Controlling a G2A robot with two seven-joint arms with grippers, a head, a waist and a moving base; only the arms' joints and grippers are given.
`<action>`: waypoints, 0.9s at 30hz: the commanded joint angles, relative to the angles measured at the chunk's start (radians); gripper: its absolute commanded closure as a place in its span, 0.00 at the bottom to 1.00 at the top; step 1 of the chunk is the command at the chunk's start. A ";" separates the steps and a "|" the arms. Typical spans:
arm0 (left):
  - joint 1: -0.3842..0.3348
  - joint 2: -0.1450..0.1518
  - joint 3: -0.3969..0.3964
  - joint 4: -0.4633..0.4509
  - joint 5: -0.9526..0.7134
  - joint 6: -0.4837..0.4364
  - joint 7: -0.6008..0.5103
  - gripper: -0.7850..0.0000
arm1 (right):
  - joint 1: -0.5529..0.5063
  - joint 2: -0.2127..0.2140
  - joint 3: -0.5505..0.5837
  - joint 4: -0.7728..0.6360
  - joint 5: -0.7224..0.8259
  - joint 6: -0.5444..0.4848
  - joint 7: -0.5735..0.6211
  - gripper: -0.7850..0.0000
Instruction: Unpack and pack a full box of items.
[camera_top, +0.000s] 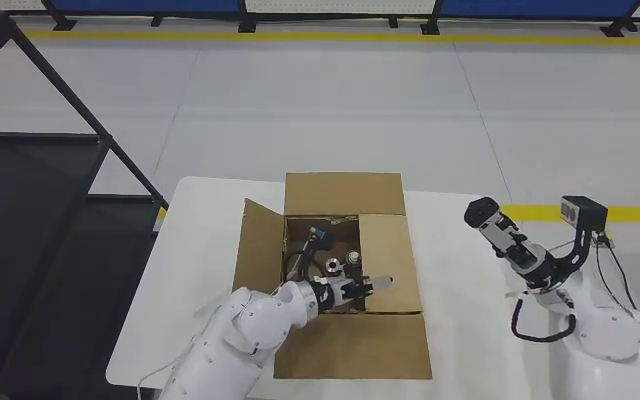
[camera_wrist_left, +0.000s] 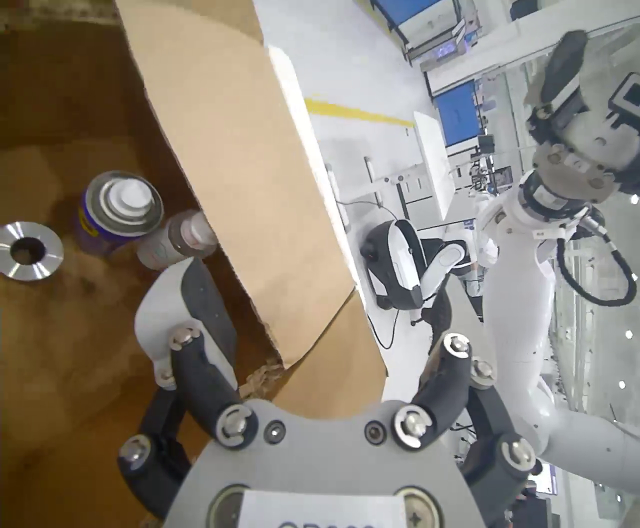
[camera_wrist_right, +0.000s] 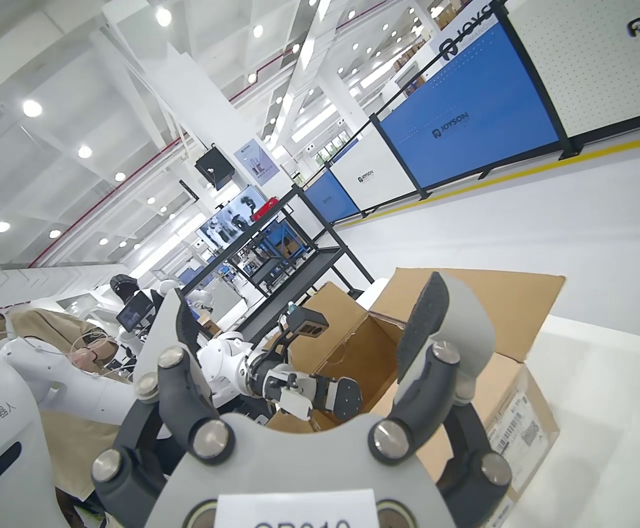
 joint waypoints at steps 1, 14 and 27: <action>-0.017 -0.006 0.017 0.024 -0.019 0.009 -0.029 0.00 | 0.001 0.006 0.004 0.003 0.004 0.001 -0.002 0.00; -0.044 -0.035 0.059 0.098 -0.085 -0.021 0.018 0.00 | 0.002 0.038 0.003 0.017 0.017 -0.004 -0.028 0.00; -0.006 -0.044 0.044 0.038 -0.073 -0.097 0.136 0.00 | -0.011 0.071 0.023 0.047 0.034 -0.005 -0.040 0.00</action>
